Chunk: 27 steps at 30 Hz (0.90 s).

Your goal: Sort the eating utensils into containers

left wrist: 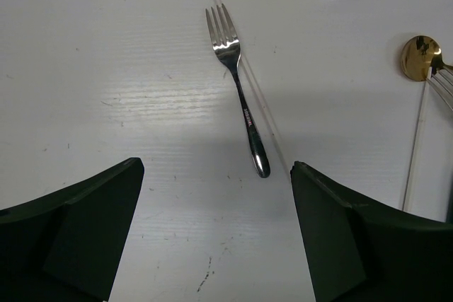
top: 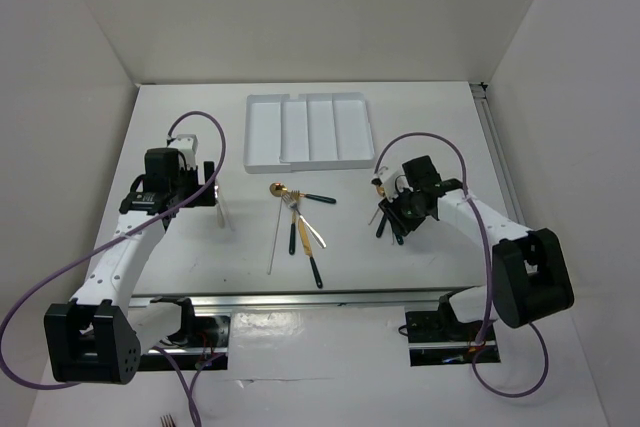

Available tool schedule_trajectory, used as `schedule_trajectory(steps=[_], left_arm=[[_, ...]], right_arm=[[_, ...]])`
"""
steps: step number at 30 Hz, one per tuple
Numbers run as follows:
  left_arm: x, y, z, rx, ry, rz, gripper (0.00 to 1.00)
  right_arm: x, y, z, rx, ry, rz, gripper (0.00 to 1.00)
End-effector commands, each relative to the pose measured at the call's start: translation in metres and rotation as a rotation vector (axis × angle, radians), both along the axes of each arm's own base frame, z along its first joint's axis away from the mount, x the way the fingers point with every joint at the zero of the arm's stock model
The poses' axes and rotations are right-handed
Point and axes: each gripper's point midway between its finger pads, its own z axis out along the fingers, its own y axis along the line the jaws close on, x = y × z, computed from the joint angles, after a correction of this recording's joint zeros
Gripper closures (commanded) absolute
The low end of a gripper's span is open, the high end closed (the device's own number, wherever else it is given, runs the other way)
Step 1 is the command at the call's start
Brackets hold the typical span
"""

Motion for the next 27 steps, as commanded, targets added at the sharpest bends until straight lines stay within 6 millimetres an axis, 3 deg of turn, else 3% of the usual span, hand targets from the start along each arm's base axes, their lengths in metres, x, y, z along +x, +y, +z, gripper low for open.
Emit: schedule_trajectory(steps=[1, 12, 20, 27], left_arm=[[0.006, 0.002, 0.013, 0.016, -0.047, 0.003, 0.0], [0.006, 0.008, 0.013, 0.043, -0.038, 0.018, 0.0], [0.007, 0.008, 0.007, 0.043, -0.019, 0.018, 0.0], [0.007, 0.008, 0.002, 0.043, -0.001, 0.018, 0.0]], right_arm=[[-0.004, 0.0, -0.006, -0.026, 0.006, 0.011, 0.59], [-0.01, 0.009, -0.028, -0.067, 0.058, 0.031, 0.6], [0.001, 0.004, -0.036, -0.098, 0.041, -0.027, 0.63], [-0.005, -0.001, -0.055, -0.134, 0.109, -0.073, 0.68]])
